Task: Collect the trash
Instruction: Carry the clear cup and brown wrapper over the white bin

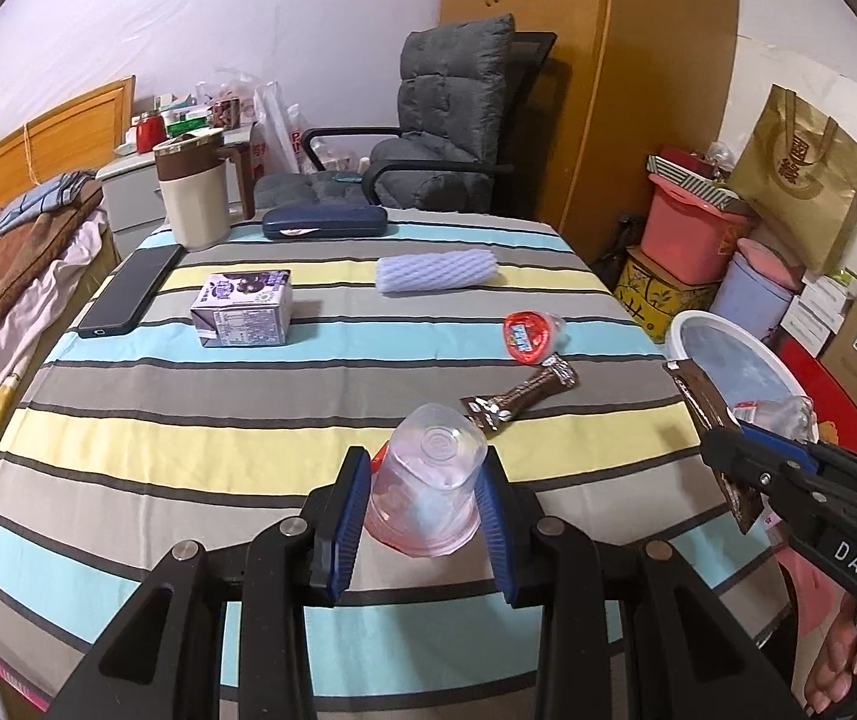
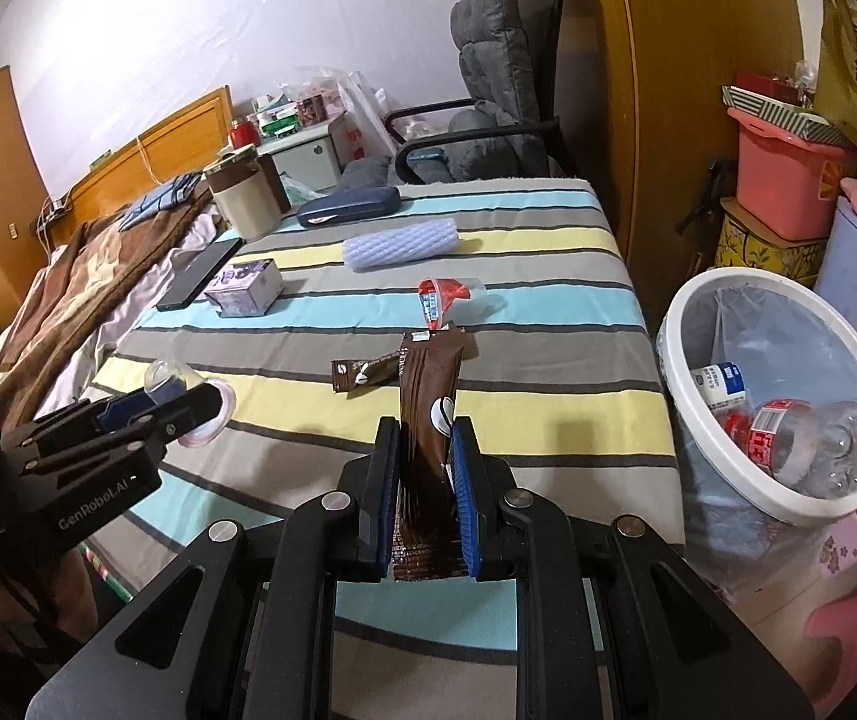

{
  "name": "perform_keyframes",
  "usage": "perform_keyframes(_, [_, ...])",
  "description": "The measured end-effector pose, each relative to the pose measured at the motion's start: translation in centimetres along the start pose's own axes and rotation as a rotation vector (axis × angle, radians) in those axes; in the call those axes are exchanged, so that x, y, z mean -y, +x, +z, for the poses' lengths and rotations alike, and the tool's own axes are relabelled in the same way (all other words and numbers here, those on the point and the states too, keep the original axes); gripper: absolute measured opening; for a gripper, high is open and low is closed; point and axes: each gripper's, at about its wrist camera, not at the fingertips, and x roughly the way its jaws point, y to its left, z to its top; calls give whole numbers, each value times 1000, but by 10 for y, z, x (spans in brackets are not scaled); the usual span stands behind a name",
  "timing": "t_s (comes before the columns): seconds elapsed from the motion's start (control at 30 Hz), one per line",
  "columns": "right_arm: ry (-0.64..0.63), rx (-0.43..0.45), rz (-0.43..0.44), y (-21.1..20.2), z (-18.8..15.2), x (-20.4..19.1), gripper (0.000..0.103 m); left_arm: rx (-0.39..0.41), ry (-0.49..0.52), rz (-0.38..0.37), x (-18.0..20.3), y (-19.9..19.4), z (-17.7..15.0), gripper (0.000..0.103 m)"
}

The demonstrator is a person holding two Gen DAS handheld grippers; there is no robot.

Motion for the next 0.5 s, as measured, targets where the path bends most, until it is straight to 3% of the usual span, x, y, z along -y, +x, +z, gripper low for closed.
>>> perform_keyframes(0.5, [39,40,-34,-16,-1,20,19,-10,39,-67,28,7,11,36])
